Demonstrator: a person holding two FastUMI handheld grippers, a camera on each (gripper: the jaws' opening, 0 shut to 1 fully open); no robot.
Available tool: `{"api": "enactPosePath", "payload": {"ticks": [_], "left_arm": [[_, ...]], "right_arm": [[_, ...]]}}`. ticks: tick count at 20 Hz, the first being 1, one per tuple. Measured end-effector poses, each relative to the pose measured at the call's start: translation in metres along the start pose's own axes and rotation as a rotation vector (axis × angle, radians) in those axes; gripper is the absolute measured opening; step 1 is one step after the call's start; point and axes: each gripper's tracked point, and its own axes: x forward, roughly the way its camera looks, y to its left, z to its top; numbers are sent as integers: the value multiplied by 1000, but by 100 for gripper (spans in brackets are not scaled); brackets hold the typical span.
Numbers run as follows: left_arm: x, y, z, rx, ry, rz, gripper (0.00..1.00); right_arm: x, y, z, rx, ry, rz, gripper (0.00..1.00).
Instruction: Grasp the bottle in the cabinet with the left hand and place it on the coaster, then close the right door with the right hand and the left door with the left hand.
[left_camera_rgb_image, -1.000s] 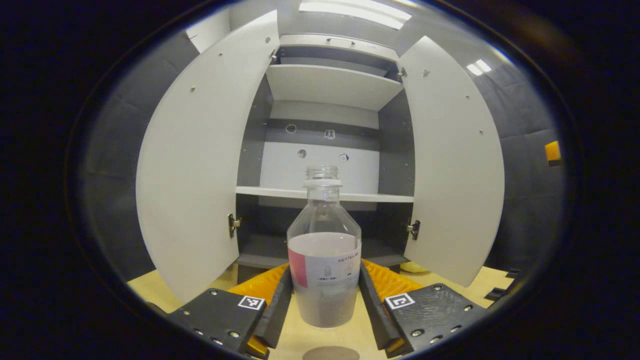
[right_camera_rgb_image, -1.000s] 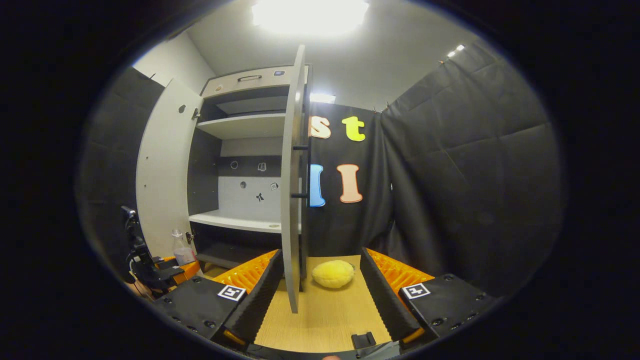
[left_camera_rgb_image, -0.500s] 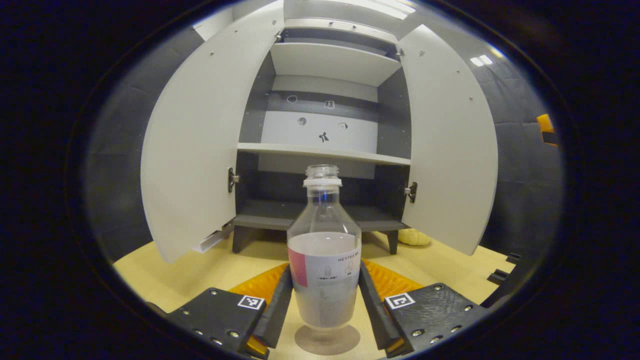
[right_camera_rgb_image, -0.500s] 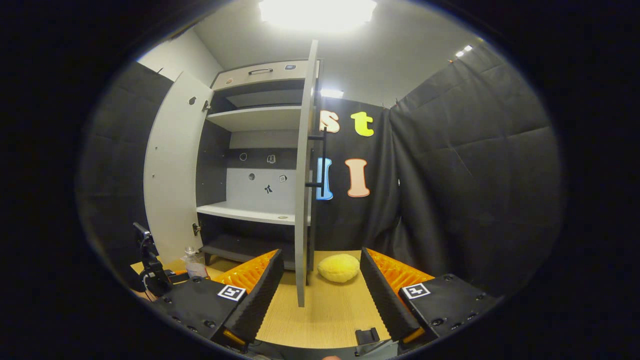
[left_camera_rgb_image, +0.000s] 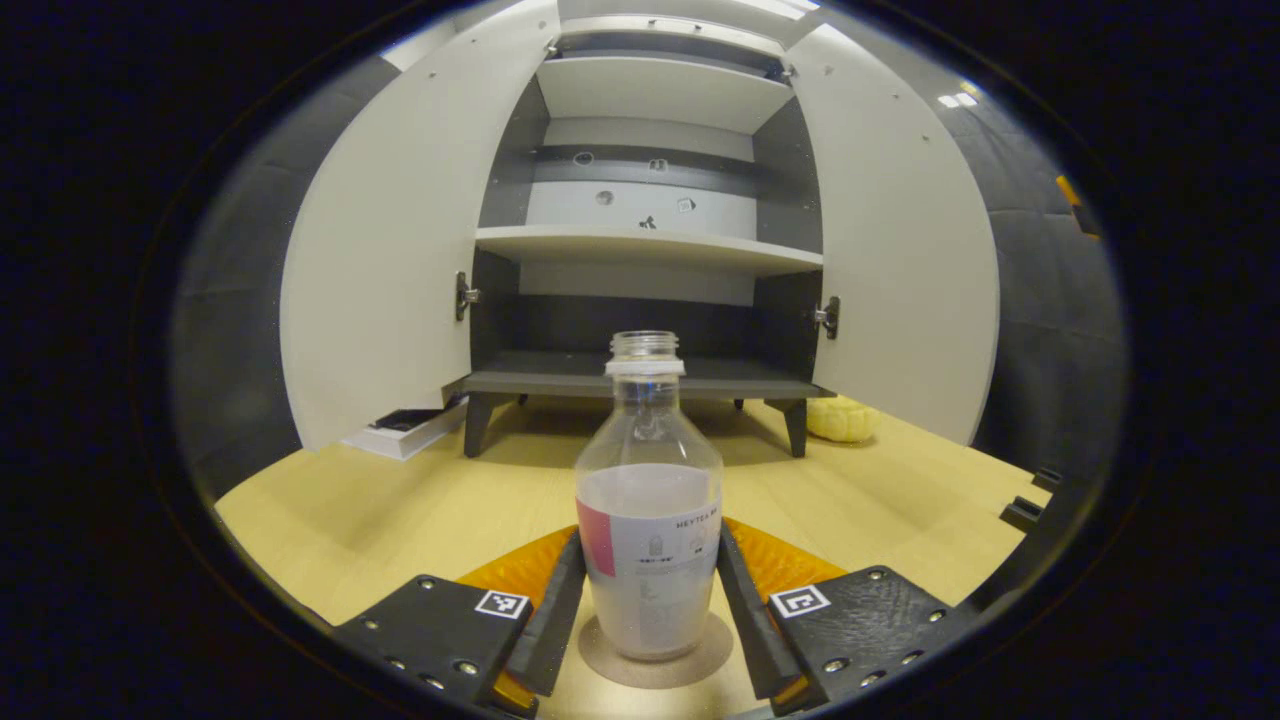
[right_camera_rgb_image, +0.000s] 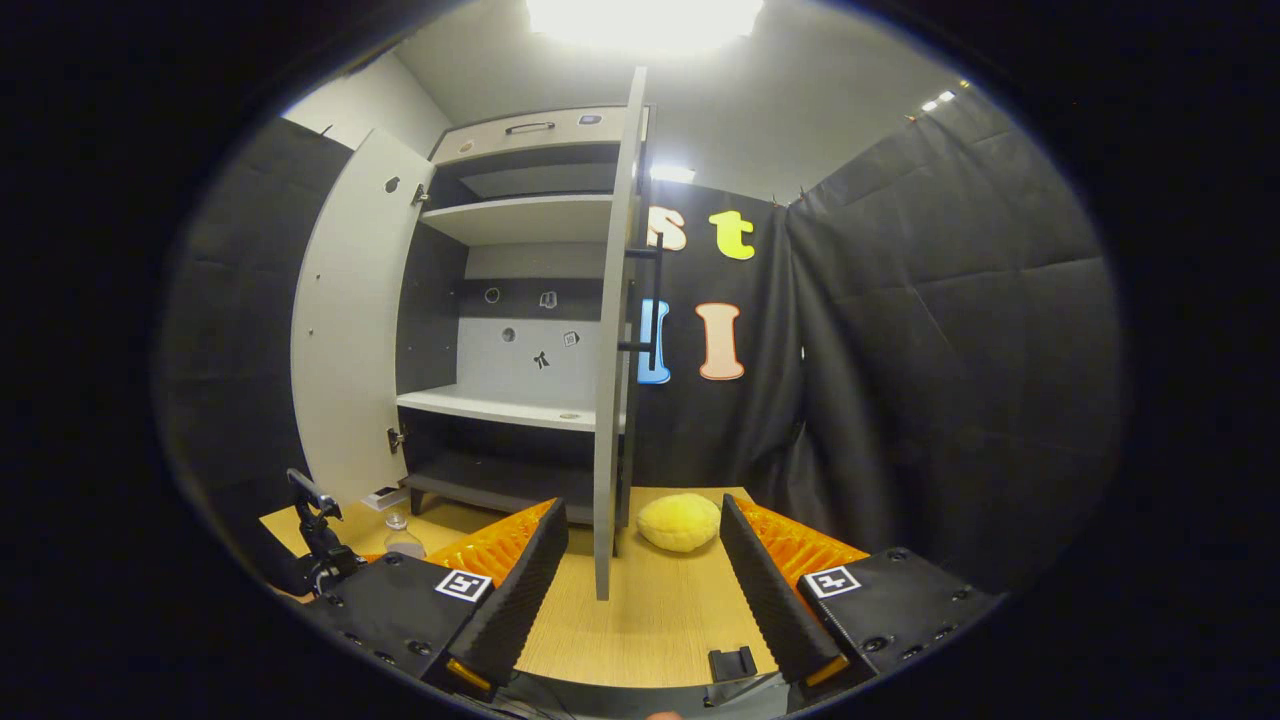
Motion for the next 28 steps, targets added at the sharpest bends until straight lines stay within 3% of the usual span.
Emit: {"api": "enactPosePath", "payload": {"ticks": [5,6,7,8,10,11,12,13,19,24,28], "left_arm": [[-5,-3,-5,10,16,14,72],[-5,-3,-5,17,22,21,80],[-7,-3,-6,23,28,30,73],[-8,-3,-6,26,40,35,73],[-10,-2,-1,33,44,53,92],[-13,-1,4,35,41,63,82],[-15,0,11,36,33,71,82],[-18,0,19,37,23,75,89],[-57,-11,93,54,-60,76,89],[-87,-25,142,49,-100,61,89],[-104,7,179,7,-97,148,89]], "right_arm": [[4,2,-3,3,3,14,97],[6,2,-2,4,2,18,98],[8,3,-2,5,0,24,98],[9,2,-1,6,-2,29,98],[12,1,2,13,-12,34,98],[15,-1,4,19,-17,36,98],[16,-2,5,28,-23,38,98],[18,-3,9,37,-31,41,98],[31,-14,38,81,-84,53,98],[52,-33,67,74,-148,-1,97],[73,-56,86,86,-163,-92,97]]}}
